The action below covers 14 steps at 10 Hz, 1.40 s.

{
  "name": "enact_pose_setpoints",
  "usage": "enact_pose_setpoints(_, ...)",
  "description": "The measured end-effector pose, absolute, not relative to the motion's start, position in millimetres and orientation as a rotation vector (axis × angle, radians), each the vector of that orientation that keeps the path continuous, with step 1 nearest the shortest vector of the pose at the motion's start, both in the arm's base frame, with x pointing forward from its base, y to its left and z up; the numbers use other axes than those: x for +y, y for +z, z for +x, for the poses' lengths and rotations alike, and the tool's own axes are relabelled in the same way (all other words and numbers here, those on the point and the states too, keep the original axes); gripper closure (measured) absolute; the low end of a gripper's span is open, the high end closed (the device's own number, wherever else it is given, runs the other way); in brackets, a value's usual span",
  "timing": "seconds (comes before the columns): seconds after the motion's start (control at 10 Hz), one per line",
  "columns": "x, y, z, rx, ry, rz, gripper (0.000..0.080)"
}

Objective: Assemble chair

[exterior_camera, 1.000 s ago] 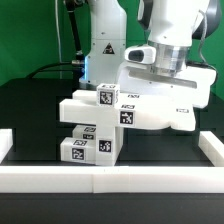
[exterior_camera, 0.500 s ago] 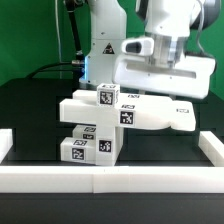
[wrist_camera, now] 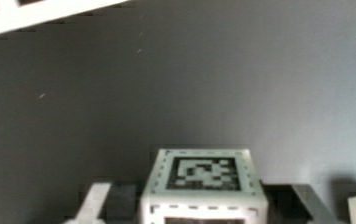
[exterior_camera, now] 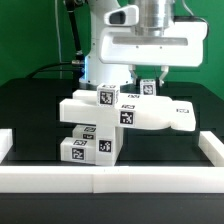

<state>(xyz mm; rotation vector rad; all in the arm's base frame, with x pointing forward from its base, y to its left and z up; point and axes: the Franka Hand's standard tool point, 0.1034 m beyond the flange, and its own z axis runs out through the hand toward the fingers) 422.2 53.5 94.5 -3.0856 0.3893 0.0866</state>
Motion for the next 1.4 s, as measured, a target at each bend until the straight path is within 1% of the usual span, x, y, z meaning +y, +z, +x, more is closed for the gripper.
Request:
enact_pose_setpoints(0.4,51.7,94.5,422.2,0.349,0.095,-3.094,0.0509)
enact_pose_setpoints(0.7,23.0,120.1,450.2,0.169,0.079,-3.115,0.0509)
enact_pose_setpoints(0.8,18.9,125.2,458.3,0.127,0.072,-3.116,0.0509)
enact_pose_setpoints(1.2,20.0,121.9,454.6,0.132,0.079,-3.118,0.0509)
enact_pose_setpoints(1.4,2.5,122.9,462.3,0.005,0.066,-3.127,0.0509)
